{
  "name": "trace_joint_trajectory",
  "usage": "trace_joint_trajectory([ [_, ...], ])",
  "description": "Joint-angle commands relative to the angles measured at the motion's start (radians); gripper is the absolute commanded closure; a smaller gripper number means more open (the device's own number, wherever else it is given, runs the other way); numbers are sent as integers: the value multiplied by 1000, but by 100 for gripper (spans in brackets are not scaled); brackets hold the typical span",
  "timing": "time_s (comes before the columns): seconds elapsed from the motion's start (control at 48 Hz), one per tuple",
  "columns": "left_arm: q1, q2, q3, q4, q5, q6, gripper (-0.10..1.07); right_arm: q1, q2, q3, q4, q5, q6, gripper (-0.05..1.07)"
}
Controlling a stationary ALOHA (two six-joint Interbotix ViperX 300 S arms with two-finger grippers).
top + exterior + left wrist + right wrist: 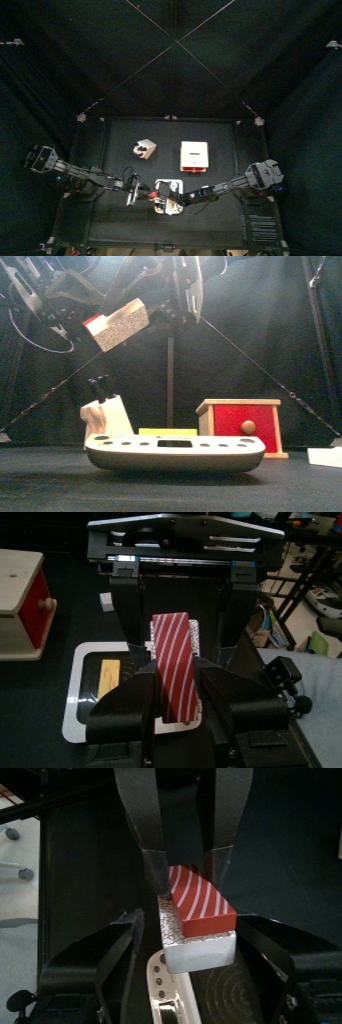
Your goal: Grab salmon sushi with both hands
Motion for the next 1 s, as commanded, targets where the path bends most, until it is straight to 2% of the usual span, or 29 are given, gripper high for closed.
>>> trace_joint_trajectory([
  [0.0,0,0,-18,-2,-11,3,53,-9,-21,-26,-3,-3,-2,19],
  [0.292,-2,0,-14,-2,-11,3,53,-11,-21,-28,-3,-3,-3,44],
  [0.396,-2,0,-14,-2,-11,3,53,-11,-21,-29,-2,-3,-3,50],
  [0.979,-2,0,-11,-2,-11,3,53,-11,-21,-28,3,-3,-2,52],
])
